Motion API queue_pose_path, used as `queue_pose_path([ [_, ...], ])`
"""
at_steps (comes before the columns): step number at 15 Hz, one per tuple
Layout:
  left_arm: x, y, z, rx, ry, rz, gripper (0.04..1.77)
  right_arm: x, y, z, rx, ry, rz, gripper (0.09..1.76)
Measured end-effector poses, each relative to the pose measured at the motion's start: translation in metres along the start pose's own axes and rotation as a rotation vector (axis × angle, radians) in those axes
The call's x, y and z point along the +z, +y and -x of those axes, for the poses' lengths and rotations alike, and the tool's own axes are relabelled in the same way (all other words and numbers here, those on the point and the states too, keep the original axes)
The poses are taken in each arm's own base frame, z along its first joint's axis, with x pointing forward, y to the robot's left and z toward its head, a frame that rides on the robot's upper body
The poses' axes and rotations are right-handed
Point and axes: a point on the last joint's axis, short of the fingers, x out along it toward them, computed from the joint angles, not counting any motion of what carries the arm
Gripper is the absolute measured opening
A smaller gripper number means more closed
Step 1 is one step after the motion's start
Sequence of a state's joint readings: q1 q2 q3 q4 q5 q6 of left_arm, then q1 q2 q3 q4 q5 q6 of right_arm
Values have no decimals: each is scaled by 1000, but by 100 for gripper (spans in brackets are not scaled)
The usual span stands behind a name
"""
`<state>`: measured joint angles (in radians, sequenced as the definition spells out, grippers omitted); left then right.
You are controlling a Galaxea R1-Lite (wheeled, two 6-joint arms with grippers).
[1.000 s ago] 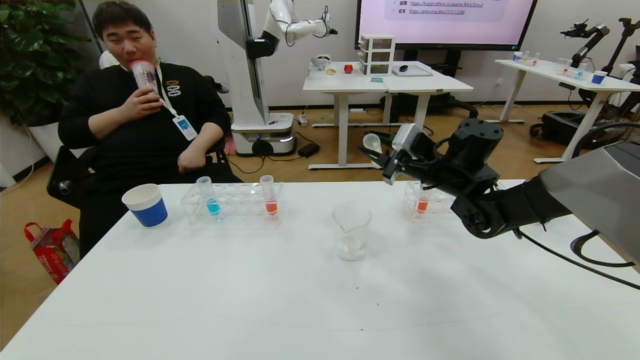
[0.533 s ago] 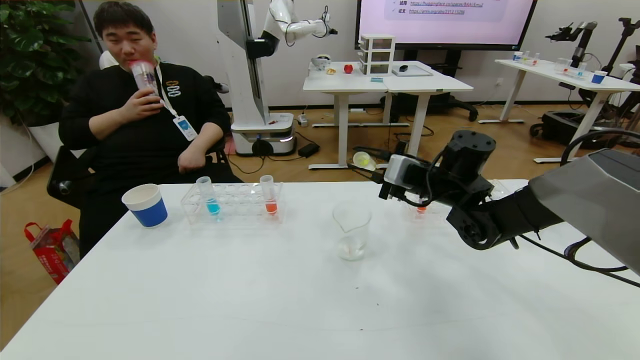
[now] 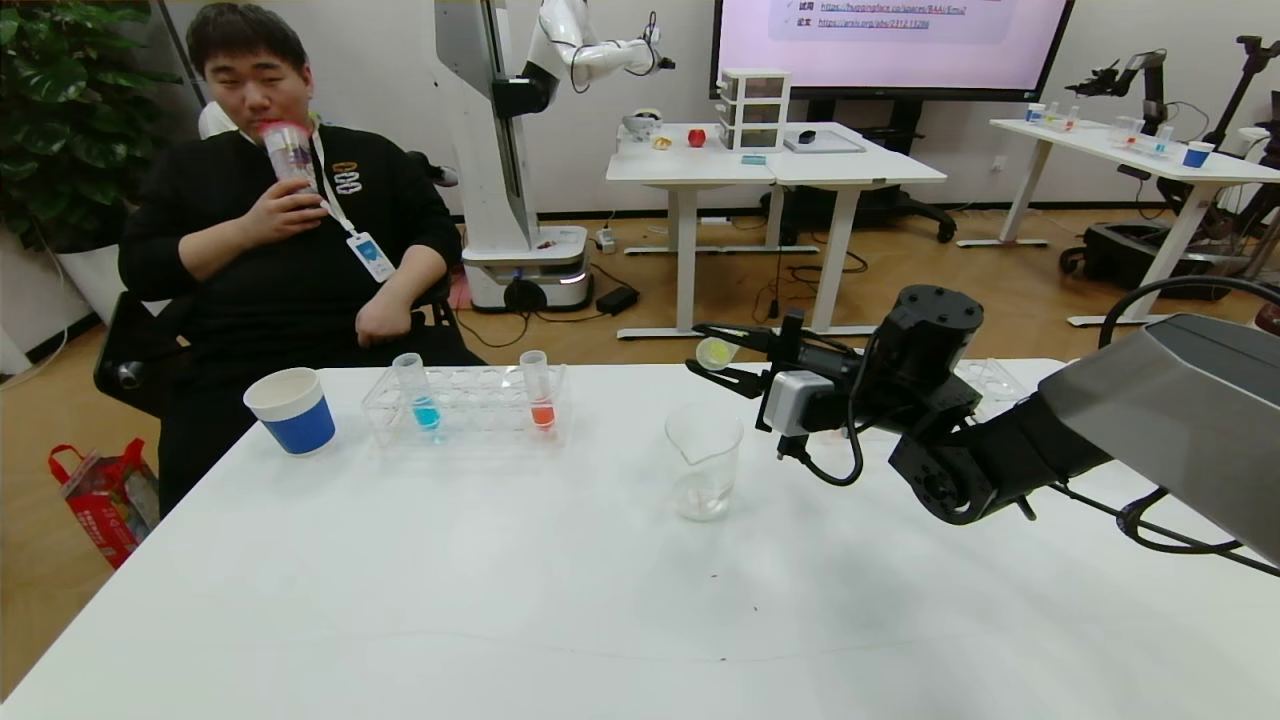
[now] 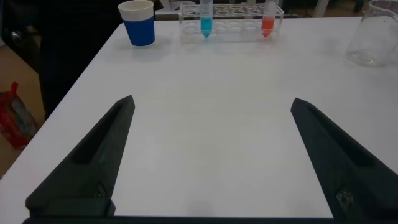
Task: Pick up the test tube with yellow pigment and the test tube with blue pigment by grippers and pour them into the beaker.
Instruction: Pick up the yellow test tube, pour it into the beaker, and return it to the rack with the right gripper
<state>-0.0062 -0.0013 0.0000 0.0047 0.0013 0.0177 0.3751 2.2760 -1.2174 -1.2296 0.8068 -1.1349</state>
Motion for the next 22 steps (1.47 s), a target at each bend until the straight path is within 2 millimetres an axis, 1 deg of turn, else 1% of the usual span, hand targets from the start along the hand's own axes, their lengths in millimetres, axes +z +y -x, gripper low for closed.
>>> queue_pose_path([
  [8, 0, 0, 0, 0, 0, 0, 175, -17, 8, 2, 7, 27, 217, 49],
  [10, 0, 0, 0, 0, 0, 0, 175, -21, 8, 1, 1, 33, 266, 49],
  [22, 0, 0, 0, 0, 0, 0, 175, -21, 12, -4, 25, 39, 515, 49],
])
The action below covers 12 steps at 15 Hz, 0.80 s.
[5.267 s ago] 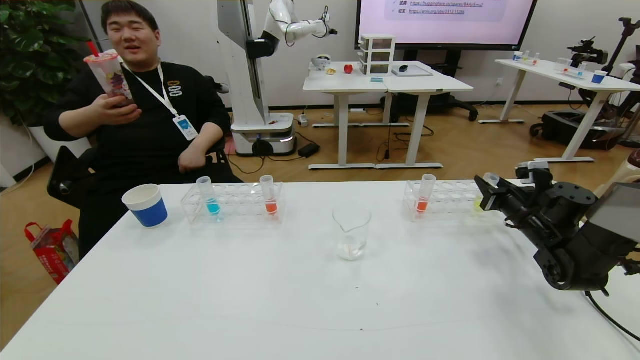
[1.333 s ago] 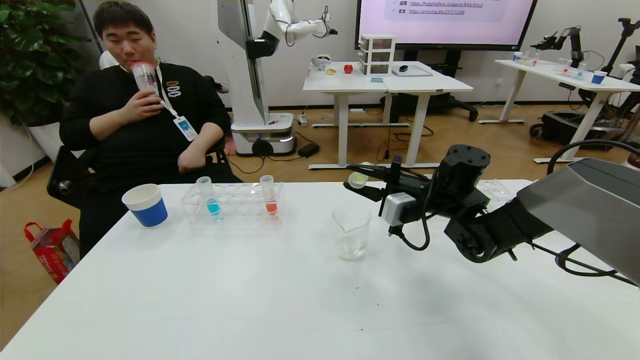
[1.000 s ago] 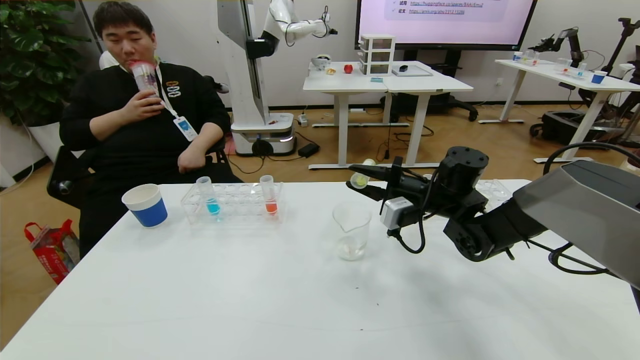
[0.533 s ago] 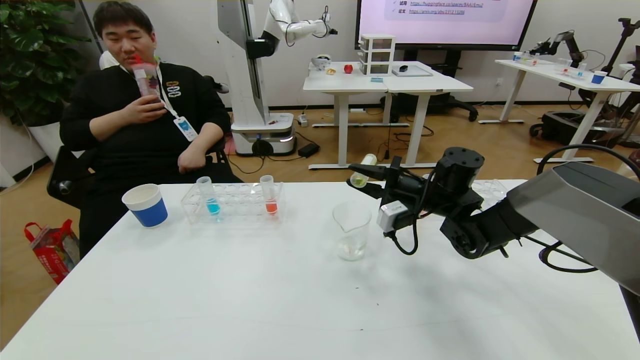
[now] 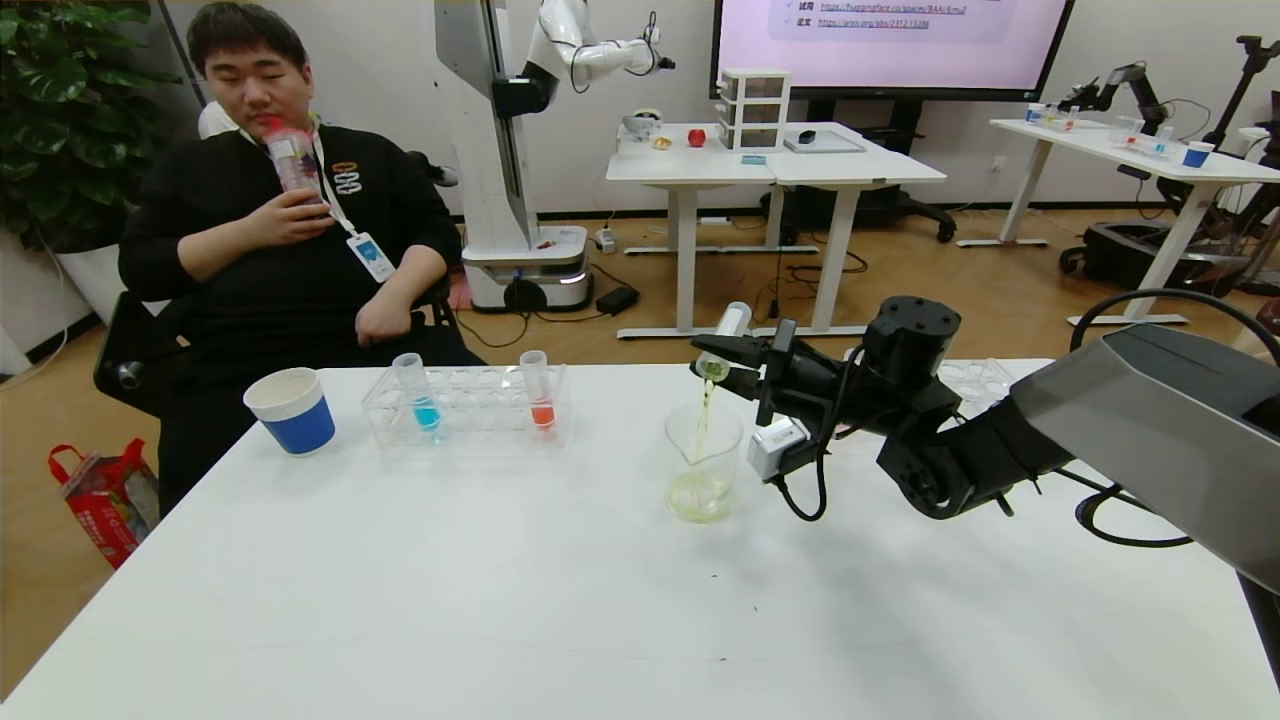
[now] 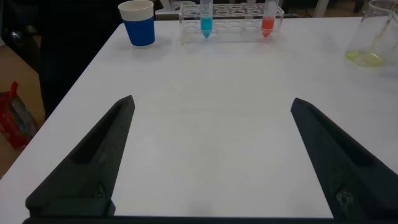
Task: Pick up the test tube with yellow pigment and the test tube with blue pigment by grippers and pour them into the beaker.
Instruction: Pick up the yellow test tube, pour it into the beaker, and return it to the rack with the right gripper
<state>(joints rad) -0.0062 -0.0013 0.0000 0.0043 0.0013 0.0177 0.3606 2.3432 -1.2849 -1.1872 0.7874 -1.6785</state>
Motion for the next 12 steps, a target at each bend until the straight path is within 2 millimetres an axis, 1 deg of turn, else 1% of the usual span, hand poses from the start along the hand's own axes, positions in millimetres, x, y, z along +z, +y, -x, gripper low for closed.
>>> queue_pose_path([
  [7, 0, 0, 0, 0, 0, 0, 175, 1, -1, 1, 56, -12, 134, 49],
  [10, 0, 0, 0, 0, 0, 0, 175, 4, -8, -2, 54, -21, 146, 49],
  [12, 0, 0, 0, 0, 0, 0, 175, 6, -10, -2, 52, -25, 125, 49],
])
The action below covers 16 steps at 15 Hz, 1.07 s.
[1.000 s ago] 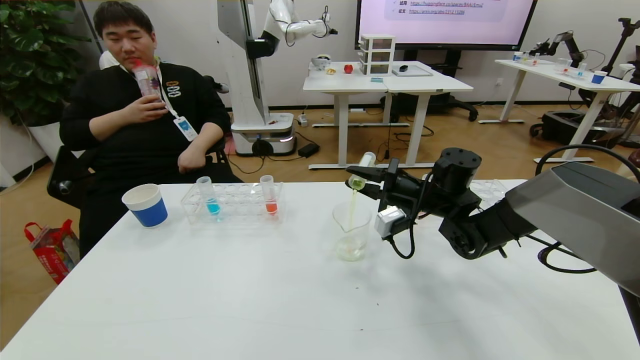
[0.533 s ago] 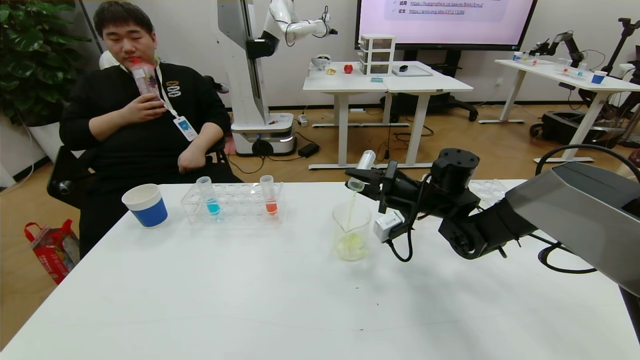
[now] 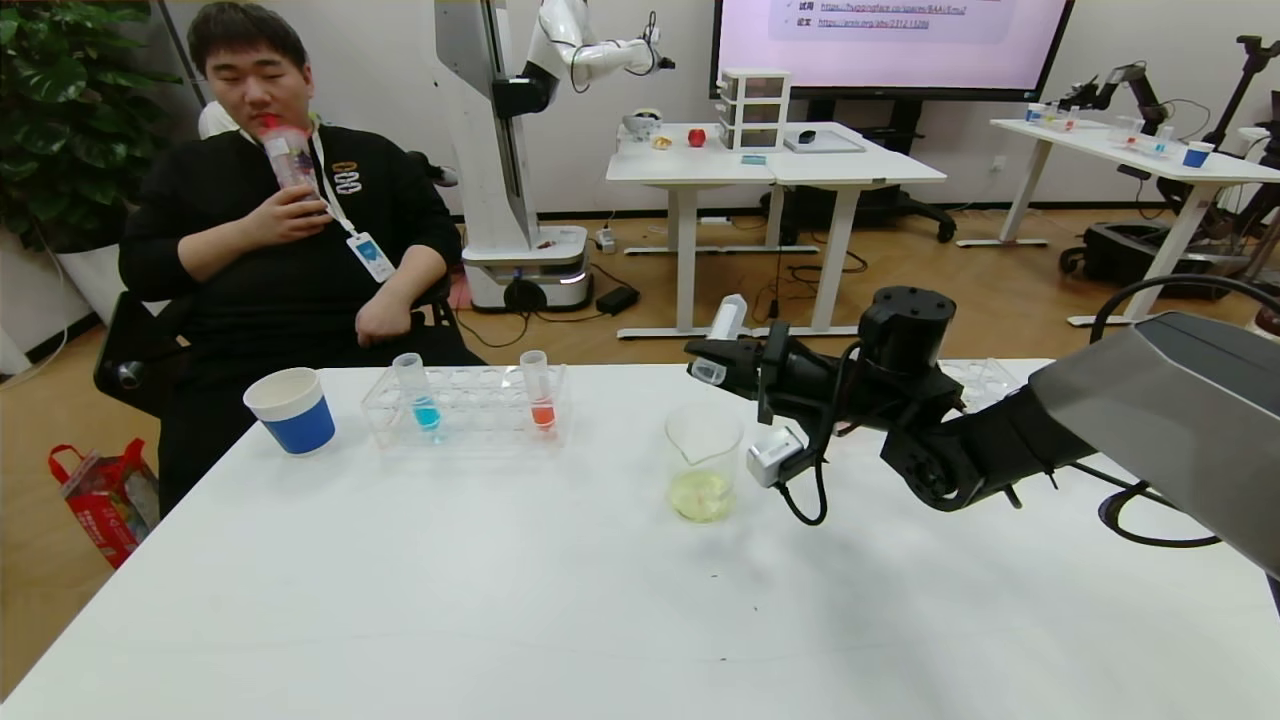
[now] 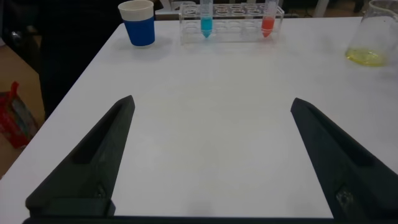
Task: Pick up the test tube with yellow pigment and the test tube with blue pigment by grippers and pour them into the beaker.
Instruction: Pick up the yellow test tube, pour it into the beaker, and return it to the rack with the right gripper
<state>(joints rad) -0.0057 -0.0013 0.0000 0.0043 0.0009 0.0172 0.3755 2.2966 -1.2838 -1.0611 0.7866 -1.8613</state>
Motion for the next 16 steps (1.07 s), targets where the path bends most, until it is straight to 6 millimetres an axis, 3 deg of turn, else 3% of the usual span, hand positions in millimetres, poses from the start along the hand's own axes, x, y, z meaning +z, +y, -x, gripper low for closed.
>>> queue_pose_path([
  [3, 0, 0, 0, 0, 0, 0, 175, 0, -15, 5, -14, 21, -173, 49],
  [7, 0, 0, 0, 0, 0, 0, 175, 7, -39, 24, -50, 170, -636, 49],
  [10, 0, 0, 0, 0, 0, 0, 175, 6, -65, 33, -293, 283, -896, 49],
  [13, 0, 0, 0, 0, 0, 0, 175, 15, -68, 32, -500, 465, -1250, 49],
  [16, 0, 0, 0, 0, 0, 0, 175, 25, -68, 31, -571, 598, -1570, 49],
])
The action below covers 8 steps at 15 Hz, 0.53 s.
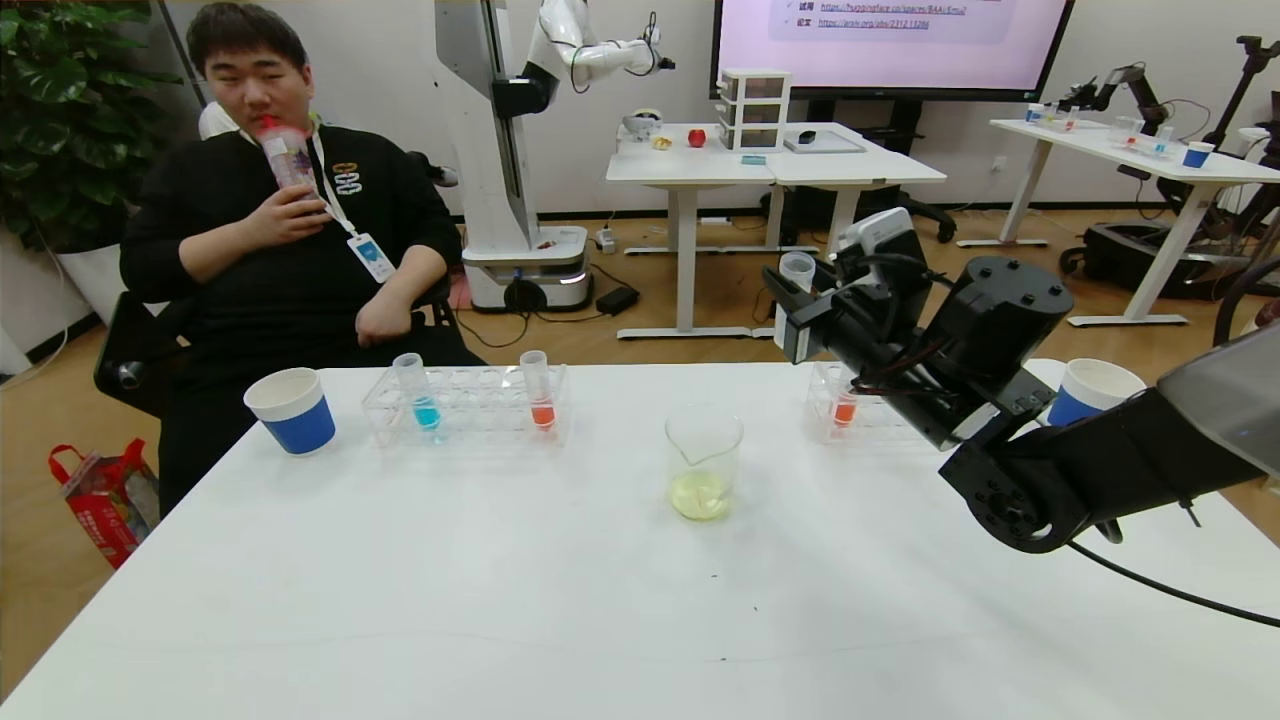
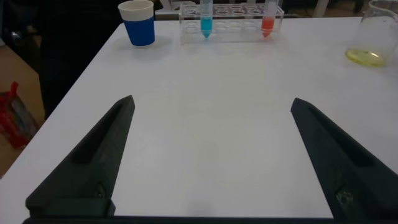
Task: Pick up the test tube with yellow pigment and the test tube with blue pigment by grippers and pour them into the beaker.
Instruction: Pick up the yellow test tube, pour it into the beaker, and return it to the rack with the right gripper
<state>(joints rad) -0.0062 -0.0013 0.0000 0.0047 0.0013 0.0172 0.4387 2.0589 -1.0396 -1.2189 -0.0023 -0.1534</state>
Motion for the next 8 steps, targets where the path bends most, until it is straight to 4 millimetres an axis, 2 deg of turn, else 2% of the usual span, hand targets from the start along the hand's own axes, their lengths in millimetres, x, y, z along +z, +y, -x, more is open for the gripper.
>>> queue_pose_path([
  [2, 0, 0, 0, 0, 0, 0, 175, 6, 4, 7, -15, 107, -146, 49],
  [4, 0, 0, 0, 0, 0, 0, 175, 18, 3, 14, -18, 142, -206, 49],
  [6, 0, 0, 0, 0, 0, 0, 175, 28, -6, 19, -32, 123, -206, 49],
  [8, 0, 0, 0, 0, 0, 0, 175, 32, -26, 25, -55, 125, -196, 49],
])
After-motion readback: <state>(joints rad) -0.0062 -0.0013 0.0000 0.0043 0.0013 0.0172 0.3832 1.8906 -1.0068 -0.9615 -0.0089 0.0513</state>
